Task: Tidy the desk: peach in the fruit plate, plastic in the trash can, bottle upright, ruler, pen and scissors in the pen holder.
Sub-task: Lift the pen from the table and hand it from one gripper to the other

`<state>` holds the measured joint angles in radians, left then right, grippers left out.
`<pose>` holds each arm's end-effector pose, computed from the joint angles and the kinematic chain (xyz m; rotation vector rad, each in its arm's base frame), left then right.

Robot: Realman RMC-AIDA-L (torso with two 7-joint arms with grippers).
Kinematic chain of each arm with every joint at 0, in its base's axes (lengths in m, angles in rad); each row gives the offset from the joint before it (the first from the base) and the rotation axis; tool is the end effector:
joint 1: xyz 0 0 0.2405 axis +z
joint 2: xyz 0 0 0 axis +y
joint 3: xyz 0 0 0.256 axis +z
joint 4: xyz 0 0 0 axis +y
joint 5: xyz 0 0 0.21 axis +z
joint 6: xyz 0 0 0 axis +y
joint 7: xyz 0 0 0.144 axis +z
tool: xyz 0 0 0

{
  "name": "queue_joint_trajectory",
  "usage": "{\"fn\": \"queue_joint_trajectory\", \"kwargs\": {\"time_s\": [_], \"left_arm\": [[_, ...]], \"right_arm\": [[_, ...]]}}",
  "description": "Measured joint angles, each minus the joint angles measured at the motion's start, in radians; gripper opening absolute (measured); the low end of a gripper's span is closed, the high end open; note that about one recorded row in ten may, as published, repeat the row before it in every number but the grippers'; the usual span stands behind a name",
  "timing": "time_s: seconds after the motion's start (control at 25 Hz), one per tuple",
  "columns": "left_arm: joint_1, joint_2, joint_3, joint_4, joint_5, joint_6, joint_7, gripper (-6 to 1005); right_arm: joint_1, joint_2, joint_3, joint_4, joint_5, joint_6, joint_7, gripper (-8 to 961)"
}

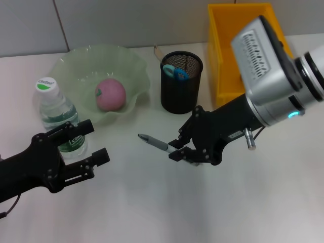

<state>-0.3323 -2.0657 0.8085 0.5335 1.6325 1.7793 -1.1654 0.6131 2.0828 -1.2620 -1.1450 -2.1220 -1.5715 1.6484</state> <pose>-0.2746 0.2619 0.0048 -2.5967 -0.5360 -1.1762 0.1568 0.3423 -0.0205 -3.1060 -0.0267 0.0645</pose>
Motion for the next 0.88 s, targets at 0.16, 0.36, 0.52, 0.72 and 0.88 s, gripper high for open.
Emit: {"fn": "queue_joint_trajectory", "kwargs": {"time_s": [0.16,0.36,0.52,0.72,0.88], "left_arm": [[-0.001,-0.002,0.000,-0.013,-0.025,0.020,0.002,828],[-0.006,-0.001,0.000,-0.051,-0.071,0.034,0.012,828],[-0.010,-0.004,0.000,-0.058,-0.086,0.048,0.012,829],[-0.026,-0.004,0.000,-0.094,-0.099,0.052,0.012,829],[-0.038,-0.007,0.004,-0.116,-0.120,0.055,0.020,829]], "right_arm": [[-0.061,0.000,-0.003,0.027,0.112,0.028,-0.015,126],[-0.109,0.000,0.001,0.086,0.259,0.035,-0.075,127],[-0.127,0.000,0.002,0.140,0.364,0.038,-0.132,127],[-0.129,0.000,0.003,0.176,0.413,0.038,-0.168,128],[-0.119,-0.001,-0.001,0.206,0.451,0.033,-0.192,128]]}}
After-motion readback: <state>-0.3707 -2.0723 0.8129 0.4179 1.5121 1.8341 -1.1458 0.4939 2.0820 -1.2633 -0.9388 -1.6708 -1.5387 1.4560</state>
